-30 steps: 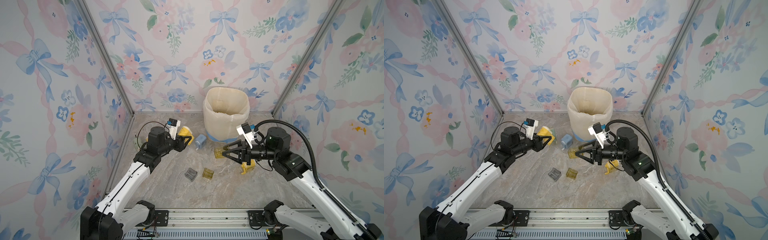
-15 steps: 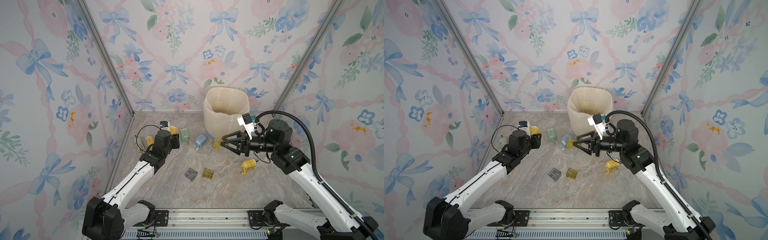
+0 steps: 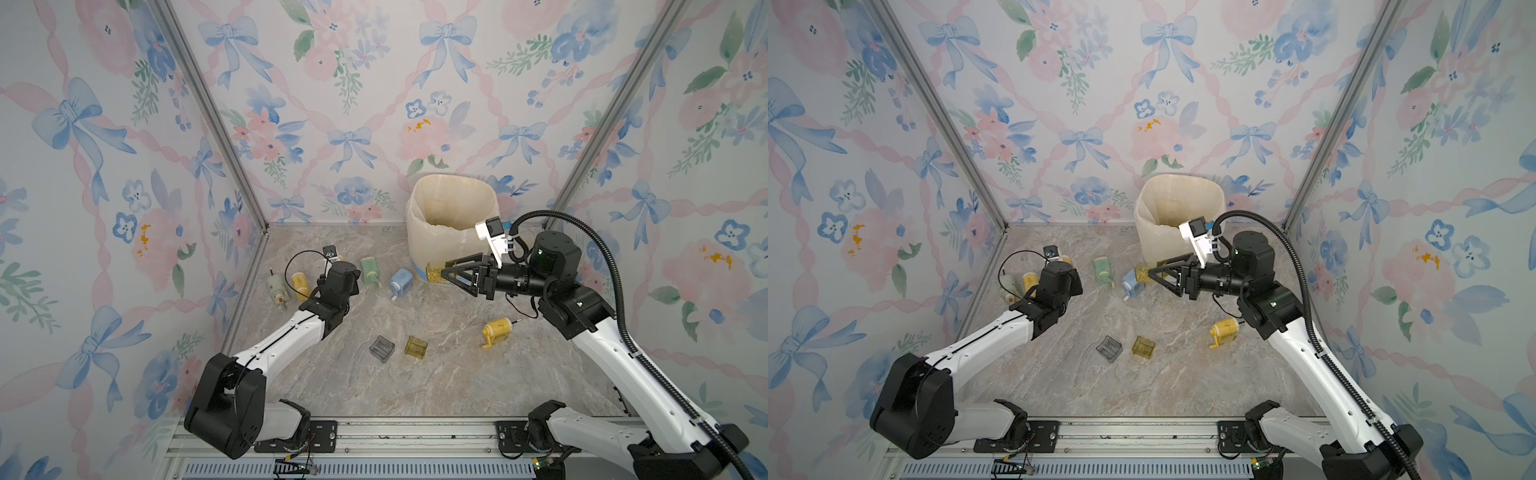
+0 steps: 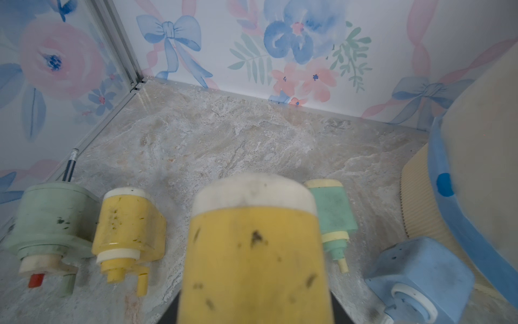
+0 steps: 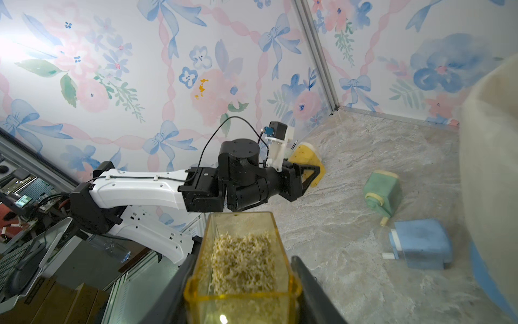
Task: Take out the pencil sharpener tray and clean the shavings
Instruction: Pour the shavings into the trash bin, then place the pencil sharpener at the center of the board.
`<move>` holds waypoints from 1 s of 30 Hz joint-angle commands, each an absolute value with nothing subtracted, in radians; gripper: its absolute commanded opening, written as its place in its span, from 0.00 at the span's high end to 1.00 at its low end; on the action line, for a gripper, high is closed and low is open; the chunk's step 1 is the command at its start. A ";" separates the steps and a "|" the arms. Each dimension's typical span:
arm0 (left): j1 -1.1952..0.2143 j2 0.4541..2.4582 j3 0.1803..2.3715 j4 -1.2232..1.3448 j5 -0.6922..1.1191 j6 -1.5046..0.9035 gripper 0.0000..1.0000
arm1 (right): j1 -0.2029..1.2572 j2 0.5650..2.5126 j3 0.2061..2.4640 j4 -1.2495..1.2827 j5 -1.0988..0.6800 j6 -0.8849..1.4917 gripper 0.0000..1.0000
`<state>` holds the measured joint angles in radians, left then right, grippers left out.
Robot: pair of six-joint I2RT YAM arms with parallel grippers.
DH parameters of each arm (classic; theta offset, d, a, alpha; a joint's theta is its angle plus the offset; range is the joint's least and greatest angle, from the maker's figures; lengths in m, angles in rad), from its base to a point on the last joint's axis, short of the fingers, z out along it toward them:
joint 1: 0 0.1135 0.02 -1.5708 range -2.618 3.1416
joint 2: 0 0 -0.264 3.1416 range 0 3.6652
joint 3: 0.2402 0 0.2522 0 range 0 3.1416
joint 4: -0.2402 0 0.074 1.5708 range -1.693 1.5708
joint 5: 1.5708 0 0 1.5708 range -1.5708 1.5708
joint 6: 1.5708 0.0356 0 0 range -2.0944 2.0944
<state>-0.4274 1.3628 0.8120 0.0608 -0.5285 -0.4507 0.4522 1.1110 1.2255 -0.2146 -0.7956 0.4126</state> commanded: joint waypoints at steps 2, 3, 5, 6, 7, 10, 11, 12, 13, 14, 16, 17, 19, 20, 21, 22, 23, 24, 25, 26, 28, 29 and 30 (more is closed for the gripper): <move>-0.396 1.415 0.829 0.128 -0.577 -0.474 1.00 | 0.416 1.146 1.298 -0.168 -0.752 0.482 0.65; -0.389 1.425 0.817 0.142 -0.572 -0.477 1.00 | 0.407 1.157 1.314 -0.157 -0.750 0.503 0.65; -0.371 1.443 0.798 0.168 -0.563 -0.481 1.00 | 0.391 1.183 1.346 -0.137 -0.743 0.548 0.65; -0.358 1.453 0.788 0.178 -0.555 -0.483 1.00 | 0.383 1.196 1.367 -0.138 -0.721 0.568 0.66; -0.344 1.466 0.783 0.185 -0.544 -0.491 1.00 | 0.377 1.207 1.385 -0.141 -0.699 0.581 0.67; -0.304 1.500 0.769 0.216 -0.500 -0.507 1.00 | 0.349 1.250 1.445 -0.136 -0.655 0.675 0.67; -0.296 1.517 0.769 0.228 -0.495 -0.505 1.00 | 0.336 1.271 1.466 -0.130 -0.655 0.718 0.67; -0.293 1.534 0.773 0.232 -0.494 -0.502 1.00 | 0.324 1.293 1.482 -0.119 -0.654 0.764 0.67; -0.291 1.551 0.779 0.233 -0.496 -0.499 1.00 | 0.312 1.311 1.495 -0.101 -0.656 0.807 0.67; -0.285 1.570 0.785 0.235 -0.496 -0.498 1.00 | 0.300 1.331 1.505 -0.083 -0.657 0.866 0.67; -0.278 1.602 0.793 0.238 -0.494 -0.500 1.00 | 0.278 1.365 1.520 -0.047 -0.655 0.965 0.67; -0.269 1.615 0.795 0.241 -0.488 -0.505 1.00 | 0.271 1.380 1.528 -0.026 -0.657 1.009 0.67; -0.262 1.639 0.794 0.253 -0.480 -0.507 1.00 | 0.262 1.409 1.547 -0.002 -0.657 1.073 0.68; -0.256 1.650 0.793 0.260 -0.476 -0.514 1.00 | 0.261 1.420 1.559 0.007 -0.652 1.102 0.68; -0.249 1.659 0.795 0.267 -0.456 -0.517 1.00 | 0.261 1.433 1.568 0.021 -0.651 1.135 0.68; -0.246 1.667 0.796 0.271 -0.448 -0.518 1.00 | 0.261 1.443 1.574 0.035 -0.645 1.165 0.68; -0.244 1.673 0.799 0.273 -0.445 -0.520 1.00 | 0.259 1.453 1.576 0.050 -0.636 1.207 0.67; -0.242 1.679 0.802 0.275 -0.441 -0.520 1.00 | 0.259 1.460 1.571 0.069 -0.617 1.251 0.67; -0.242 1.682 0.804 0.275 -0.437 -0.521 1.00 | 0.259 1.464 1.560 0.093 -0.602 1.291 0.67; -0.240 1.685 0.804 0.276 -0.433 -0.527 1.00 | 0.259 1.469 1.544 0.126 -0.582 1.349 0.67; -0.228 1.690 0.797 0.290 -0.398 -0.545 1.00 | 0.259 1.483 1.499 0.215 -0.546 1.476 0.66; -0.222 1.690 0.788 0.305 -0.369 -0.558 1.00 | 0.262 1.493 1.470 0.277 -0.529 1.556 0.67; -0.219 1.690 0.781 0.313 -0.356 -0.564 1.00 | 0.265 1.505 1.446 0.336 -0.508 1.629 0.67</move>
<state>-0.2348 1.6825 0.7818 0.2485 -0.4095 -0.5255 0.2626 1.4776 1.4963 0.1390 -0.5762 1.3708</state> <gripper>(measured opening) 0.479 0.498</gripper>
